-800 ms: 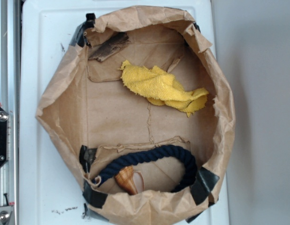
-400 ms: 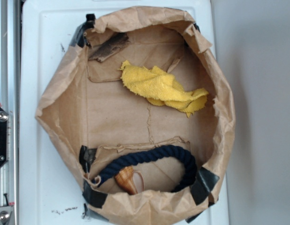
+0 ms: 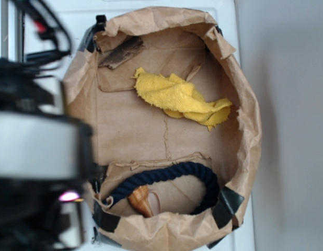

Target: Grab the yellow cloth.

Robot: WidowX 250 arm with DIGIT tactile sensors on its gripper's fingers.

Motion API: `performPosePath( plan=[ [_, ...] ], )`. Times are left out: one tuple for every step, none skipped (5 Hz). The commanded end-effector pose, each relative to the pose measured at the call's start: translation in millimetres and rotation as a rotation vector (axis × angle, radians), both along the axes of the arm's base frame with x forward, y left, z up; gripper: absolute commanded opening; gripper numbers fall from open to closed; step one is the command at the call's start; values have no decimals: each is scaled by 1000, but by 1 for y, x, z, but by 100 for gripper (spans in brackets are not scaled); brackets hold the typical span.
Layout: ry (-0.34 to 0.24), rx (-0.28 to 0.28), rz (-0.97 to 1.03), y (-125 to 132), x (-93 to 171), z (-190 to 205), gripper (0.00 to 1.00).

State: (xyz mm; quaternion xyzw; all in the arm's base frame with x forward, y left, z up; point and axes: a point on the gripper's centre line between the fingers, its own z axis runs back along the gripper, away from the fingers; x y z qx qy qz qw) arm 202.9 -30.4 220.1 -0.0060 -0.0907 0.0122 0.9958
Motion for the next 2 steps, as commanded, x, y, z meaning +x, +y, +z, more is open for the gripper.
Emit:
performPosePath(
  plan=[
    [-46,76,-160,39,48,-40,100],
    [-16,90,-129,64,67,-59,100]
  ],
)
